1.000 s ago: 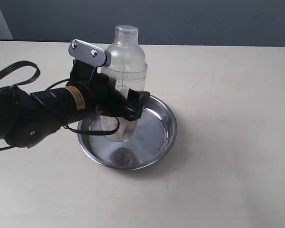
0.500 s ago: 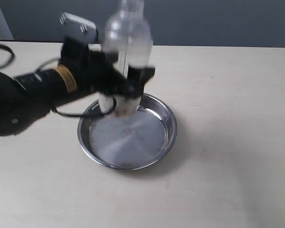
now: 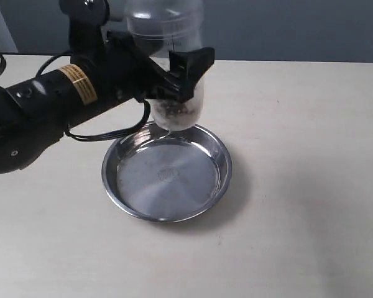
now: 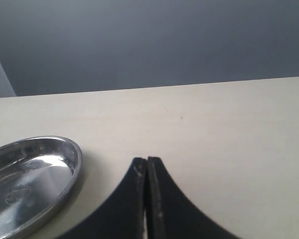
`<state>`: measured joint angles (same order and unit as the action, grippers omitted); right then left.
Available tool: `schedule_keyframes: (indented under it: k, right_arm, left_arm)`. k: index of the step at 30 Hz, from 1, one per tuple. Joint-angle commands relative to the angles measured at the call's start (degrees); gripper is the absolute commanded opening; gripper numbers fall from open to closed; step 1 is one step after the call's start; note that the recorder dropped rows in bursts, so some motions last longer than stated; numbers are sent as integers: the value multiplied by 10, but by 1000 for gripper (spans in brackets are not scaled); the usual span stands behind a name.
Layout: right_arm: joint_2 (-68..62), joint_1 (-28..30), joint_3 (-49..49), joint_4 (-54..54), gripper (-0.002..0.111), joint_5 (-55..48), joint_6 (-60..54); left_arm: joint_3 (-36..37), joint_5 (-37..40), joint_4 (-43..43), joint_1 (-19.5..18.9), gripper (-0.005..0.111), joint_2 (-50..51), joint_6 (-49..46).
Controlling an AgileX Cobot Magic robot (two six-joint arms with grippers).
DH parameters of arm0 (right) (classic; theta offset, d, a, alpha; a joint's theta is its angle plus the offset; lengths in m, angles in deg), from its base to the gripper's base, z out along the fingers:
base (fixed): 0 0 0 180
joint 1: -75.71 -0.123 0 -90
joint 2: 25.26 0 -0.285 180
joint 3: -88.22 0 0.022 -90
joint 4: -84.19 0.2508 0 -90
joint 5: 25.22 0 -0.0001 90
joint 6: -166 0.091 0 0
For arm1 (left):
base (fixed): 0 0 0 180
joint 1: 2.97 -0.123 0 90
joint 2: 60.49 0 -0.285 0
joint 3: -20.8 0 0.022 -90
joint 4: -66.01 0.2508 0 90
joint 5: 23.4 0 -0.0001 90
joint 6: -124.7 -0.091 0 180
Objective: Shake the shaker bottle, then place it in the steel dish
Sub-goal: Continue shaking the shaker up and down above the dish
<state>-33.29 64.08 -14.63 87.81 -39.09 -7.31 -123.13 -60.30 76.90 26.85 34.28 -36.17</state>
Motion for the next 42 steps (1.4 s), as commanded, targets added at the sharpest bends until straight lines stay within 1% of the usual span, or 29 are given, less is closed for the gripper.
schedule_keyframes:
  k: [1,3,4,6,8,9,10,11,12,15,16,17,18,19,21,22,24,25,26,28,29,31,32,34,35,37,39,40,42]
  right_arm:
    - [2,2,1,-3,-1,6,0]
    - [2,2,1,-3,-1,6,0]
    - [2,2,1,-3,-1,6,0]
    - [2,2,1,-3,-1,6,0]
    - [2,2,1,-3,-1,6,0]
    - [2,2,1,-3,-1,6,0]
    - [2,2,1,-1,-1,6,0]
    - [2,2,1,-1,-1,6,0]
    - [2,2,1,-1,-1,6,0]
    - [2,2,1,-1,-1,6,0]
    - [2,2,1,-1,-1,6,0]
    - [2,2,1,-1,-1,7,0]
    - [2,2,1,-1,-1,7,0]
    - [2,2,1,-1,-1,7,0]
    - [2,2,1,-1,-1,7,0]
    - [2,2,1,-1,-1,7,0]
    - [2,2,1,-1,-1,7,0]
    - [2,2,1,-1,-1,7,0]
    - [2,2,1,-1,-1,7,0]
    - [2,2,1,-1,-1,7,0]
    - [2,2,1,-1,-1,7,0]
    - [2,2,1,-1,-1,7,0]
    - [2,2,1,-1,-1,7,0]
    - [2,2,1,-1,-1,7,0]
    - [2,2,1,-1,-1,7,0]
    - [2,2,1,-1,-1,7,0]
    - [2,2,1,-1,-1,6,0]
    - [2,2,1,-1,-1,6,0]
    - [2,2,1,-1,-1,7,0]
  left_arm:
    - [22,1,-14,0,0,73,1]
    - [6,-44,1,0,0,28,3]
    - [-8,-47,16,0,0,-2,3]
    - [-26,-4,17,0,0,-30,-1]
    - [-8,46,-4,0,0,-6,-11]
    - [11,60,-21,0,0,30,-22]
    - [26,58,-45,0,0,70,-22]
    - [38,40,-70,-1,0,95,-21]
    - [43,17,-70,-1,0,106,-13]
    - [22,-59,-6,0,0,40,4]
    - [6,-63,6,0,0,4,3]
    - [-4,-56,7,0,0,-13,-5]
    - [-17,-27,7,0,0,-36,-19]
    - [-16,2,-2,0,0,-38,-28]
    - [6,46,-20,0,0,7,-28]
    - [21,47,-34,0,0,46,-27]
    - [34,22,-57,0,0,98,-25]
    - [32,5,-54,0,0,94,-25]
    - [23,-13,-41,0,0,71,-25]
    - [-6,-25,-8,0,0,9,-25]
    - [-23,-14,-4,0,0,-22,-34]
    - [-33,19,-24,0,0,-44,-53]
    - [-26,41,-32,0,0,-31,-53]
    - [2,69,-58,0,0,33,-54]
    - [15,67,-71,0,0,70,-54]
    - [23,37,-67,0,0,99,-45]
    - [19,4,-33,0,0,76,-30]
    - [11,-16,-10,0,0,42,-13]
    - [-2,-21,-2,0,0,-8,-15]
